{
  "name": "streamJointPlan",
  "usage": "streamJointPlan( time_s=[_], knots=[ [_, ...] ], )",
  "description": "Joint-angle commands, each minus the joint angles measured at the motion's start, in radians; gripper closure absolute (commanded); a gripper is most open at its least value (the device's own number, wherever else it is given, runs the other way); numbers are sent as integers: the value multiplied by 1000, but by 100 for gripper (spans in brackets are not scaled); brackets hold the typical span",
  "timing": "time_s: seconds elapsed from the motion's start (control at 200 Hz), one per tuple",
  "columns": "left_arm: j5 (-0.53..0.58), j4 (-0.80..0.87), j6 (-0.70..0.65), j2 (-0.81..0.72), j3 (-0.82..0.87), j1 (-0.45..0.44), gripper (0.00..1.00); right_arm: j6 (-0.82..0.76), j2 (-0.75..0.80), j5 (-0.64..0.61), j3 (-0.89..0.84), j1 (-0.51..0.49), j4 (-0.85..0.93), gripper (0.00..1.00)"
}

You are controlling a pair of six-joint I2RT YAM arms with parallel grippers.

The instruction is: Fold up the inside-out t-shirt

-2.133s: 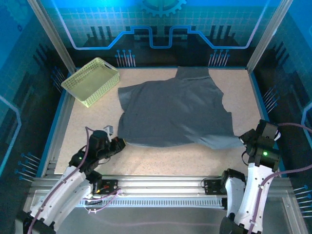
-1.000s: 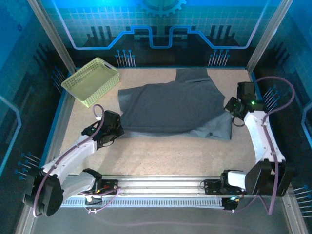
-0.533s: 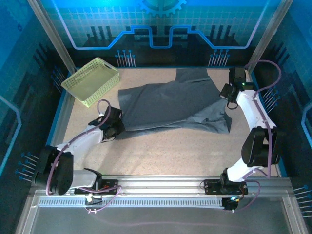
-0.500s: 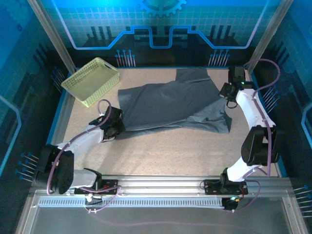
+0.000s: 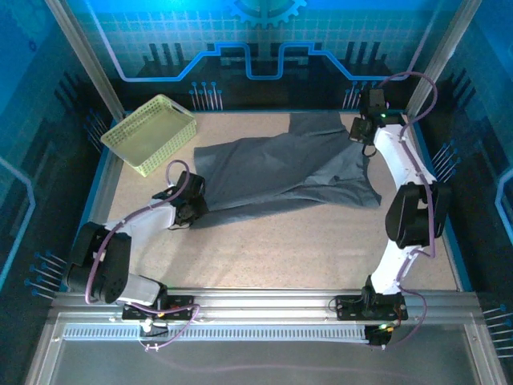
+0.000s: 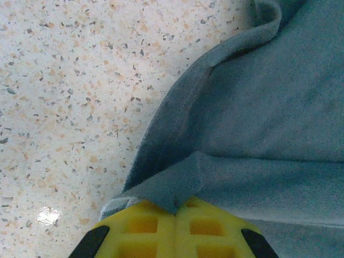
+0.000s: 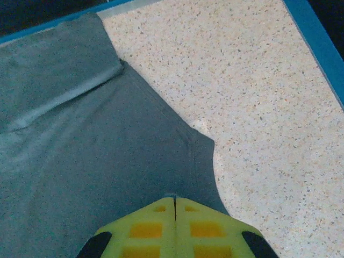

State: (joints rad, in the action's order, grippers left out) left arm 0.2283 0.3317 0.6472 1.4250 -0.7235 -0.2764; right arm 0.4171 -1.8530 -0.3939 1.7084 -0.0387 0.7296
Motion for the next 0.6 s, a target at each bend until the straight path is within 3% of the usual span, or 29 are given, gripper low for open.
streamJointPlan(
  time_s=[0.0,0.27,0.385,0.595],
  knots=[
    [4,9,-26,-16,-31,11,100,-13,2,-63,43,-8,53,100],
    [-94,39,-40,-293,31,-4,100,99,365,-70,-84,62,159,100],
    [-98,110,-2,-406,78,-62,100,146,568,-58,-250,128,175,100],
    [-62,288,112,-555,153,-198,100,169,881,76,-512,253,221,100]
  ],
)
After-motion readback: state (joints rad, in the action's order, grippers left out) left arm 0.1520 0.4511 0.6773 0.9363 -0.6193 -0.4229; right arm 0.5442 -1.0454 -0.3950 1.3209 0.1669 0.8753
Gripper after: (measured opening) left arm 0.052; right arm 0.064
